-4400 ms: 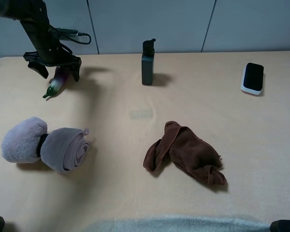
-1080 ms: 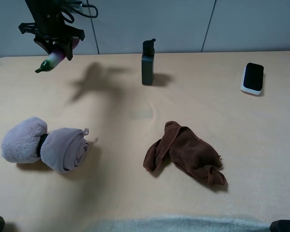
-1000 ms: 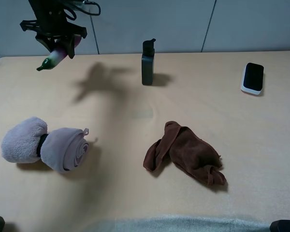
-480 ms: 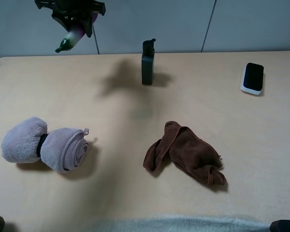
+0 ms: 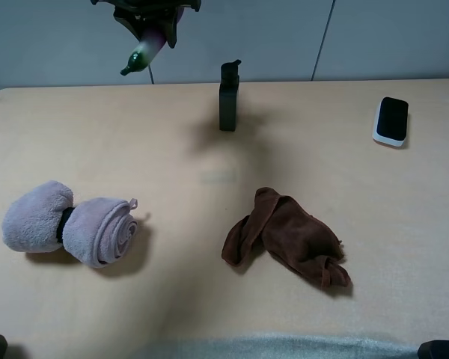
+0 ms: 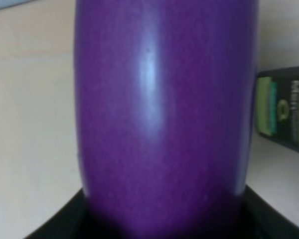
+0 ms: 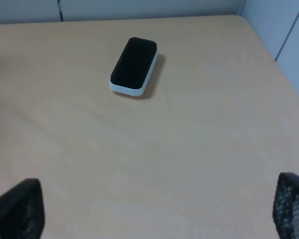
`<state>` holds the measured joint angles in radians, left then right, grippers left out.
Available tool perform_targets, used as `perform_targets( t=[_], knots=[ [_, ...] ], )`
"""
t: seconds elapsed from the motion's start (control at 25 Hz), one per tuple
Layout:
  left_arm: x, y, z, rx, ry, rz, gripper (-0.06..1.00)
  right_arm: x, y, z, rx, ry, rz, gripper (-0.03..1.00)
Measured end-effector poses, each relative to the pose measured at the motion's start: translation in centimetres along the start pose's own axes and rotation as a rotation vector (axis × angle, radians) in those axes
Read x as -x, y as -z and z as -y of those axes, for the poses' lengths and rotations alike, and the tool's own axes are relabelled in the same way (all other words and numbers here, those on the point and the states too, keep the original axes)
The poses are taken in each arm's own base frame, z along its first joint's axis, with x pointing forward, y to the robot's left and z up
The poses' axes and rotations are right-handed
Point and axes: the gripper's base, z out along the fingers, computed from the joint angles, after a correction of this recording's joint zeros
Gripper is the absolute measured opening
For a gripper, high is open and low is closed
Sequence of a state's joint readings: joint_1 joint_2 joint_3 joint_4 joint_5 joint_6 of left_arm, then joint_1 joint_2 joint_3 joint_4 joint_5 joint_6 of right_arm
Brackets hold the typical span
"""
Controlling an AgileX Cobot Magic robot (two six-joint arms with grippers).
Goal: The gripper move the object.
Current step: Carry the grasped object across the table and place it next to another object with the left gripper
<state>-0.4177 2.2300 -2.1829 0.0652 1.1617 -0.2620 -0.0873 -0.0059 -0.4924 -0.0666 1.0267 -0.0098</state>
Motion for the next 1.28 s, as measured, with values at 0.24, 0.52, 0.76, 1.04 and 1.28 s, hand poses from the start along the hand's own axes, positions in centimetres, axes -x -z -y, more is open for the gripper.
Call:
perform_targets(
  t=[0.24,0.52,0.76,1.04,1.28],
  knots=[
    [-0.3,0.9,2.5,-0.026,-0.024,0.027,0.47,0.0,0.0,0.0,0.0,0.0,0.0,0.69],
    [-1.1,1.2,5.2,-0.055,-0.037,0.027,0.47,0.0,0.0,0.0,0.0,0.0,0.0,0.69],
    [-2.0,1.4,7.4,-0.074,-0.065,0.021,0.47,0.0,0.0,0.0,0.0,0.0,0.0,0.69],
    [-2.9,1.7,9.5,-0.094,-0.11,0.026,0.47,0.0,0.0,0.0,0.0,0.0,0.0,0.69],
    [-3.2,1.6,10.9,-0.113,-0.134,0.049,0.47,0.0,0.0,0.0,0.0,0.0,0.0,0.69]
  ],
)
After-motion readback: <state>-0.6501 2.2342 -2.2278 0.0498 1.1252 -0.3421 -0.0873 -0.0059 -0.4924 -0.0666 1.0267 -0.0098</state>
